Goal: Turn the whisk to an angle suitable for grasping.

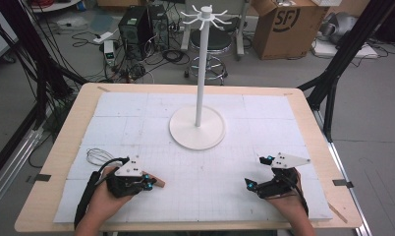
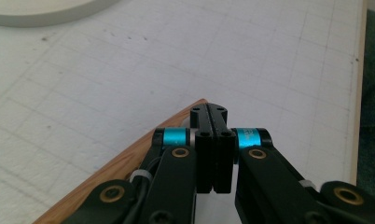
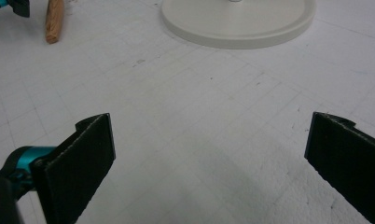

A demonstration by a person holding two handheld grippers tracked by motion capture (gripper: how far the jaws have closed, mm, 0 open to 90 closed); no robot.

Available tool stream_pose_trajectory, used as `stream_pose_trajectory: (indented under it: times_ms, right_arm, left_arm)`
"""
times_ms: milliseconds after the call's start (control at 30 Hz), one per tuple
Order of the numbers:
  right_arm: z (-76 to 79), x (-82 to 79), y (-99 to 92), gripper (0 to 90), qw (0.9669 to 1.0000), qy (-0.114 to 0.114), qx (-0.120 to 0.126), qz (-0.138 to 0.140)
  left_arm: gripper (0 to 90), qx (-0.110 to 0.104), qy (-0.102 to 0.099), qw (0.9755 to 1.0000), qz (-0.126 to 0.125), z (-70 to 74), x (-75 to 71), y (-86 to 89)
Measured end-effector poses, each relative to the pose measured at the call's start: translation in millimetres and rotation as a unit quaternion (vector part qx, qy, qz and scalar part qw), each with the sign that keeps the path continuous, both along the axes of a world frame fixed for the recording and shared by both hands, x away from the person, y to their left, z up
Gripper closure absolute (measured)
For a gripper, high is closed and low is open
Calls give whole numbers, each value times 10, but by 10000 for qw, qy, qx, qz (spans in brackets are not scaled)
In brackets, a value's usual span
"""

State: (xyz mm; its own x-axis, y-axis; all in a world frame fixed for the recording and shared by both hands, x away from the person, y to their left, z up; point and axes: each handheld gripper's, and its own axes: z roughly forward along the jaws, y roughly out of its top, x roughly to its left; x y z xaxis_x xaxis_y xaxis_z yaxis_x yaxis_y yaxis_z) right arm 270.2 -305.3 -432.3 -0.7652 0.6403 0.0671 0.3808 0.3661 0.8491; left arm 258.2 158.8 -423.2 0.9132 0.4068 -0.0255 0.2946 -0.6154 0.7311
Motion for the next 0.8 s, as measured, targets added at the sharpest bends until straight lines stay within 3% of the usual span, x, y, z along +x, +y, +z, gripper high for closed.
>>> stream_pose_trajectory:
  times_ms: [133, 300, 800]
  right_arm:
    - [4, -10, 1, 4, 10000, 2, -11, -4]
    - [5, -11, 0, 4, 10000, 13, -1, -3]
    - [2, -8, -4, 4, 10000, 6, -7, -4]
  left_arm:
    - [896, 221, 118, 9995, -217, -82, 1, -119]
    - [896, 508, 106, 9983, -250, -139, 37, -241]
    - [896, 501, 15, 9986, -179, -160, 90, -322]
